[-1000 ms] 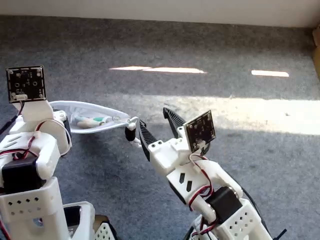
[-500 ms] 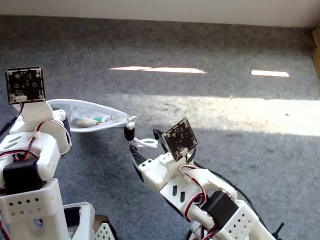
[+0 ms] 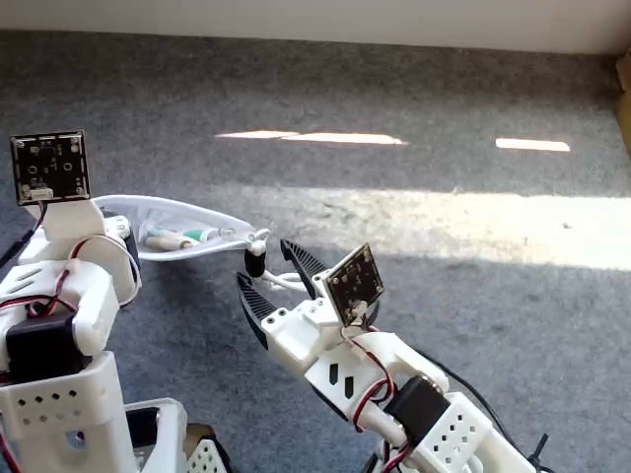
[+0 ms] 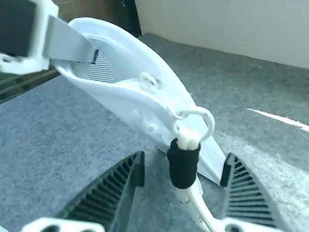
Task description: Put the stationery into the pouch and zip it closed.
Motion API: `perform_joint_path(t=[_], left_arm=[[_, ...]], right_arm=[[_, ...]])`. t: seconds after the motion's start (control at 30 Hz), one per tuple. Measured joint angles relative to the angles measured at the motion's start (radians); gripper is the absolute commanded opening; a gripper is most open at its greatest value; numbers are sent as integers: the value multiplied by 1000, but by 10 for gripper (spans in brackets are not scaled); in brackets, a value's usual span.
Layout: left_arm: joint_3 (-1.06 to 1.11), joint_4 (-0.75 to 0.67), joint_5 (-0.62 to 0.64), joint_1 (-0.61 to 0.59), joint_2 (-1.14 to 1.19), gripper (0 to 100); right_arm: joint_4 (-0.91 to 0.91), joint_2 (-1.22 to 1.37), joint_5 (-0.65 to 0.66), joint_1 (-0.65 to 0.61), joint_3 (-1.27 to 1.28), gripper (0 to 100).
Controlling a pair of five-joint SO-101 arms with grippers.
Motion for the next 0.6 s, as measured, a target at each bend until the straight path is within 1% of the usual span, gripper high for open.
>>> perform_joint_path(t=[0.2,0.37,0.6], left_arm=[[0,0,0,0,0,7],[0,0,0,0,0,7],[0,0,0,0,0,7]], right_arm=[[-6,0,0,0,0,245],[-106,0,0,0,57,245],[-129,12,0,0,75,245]])
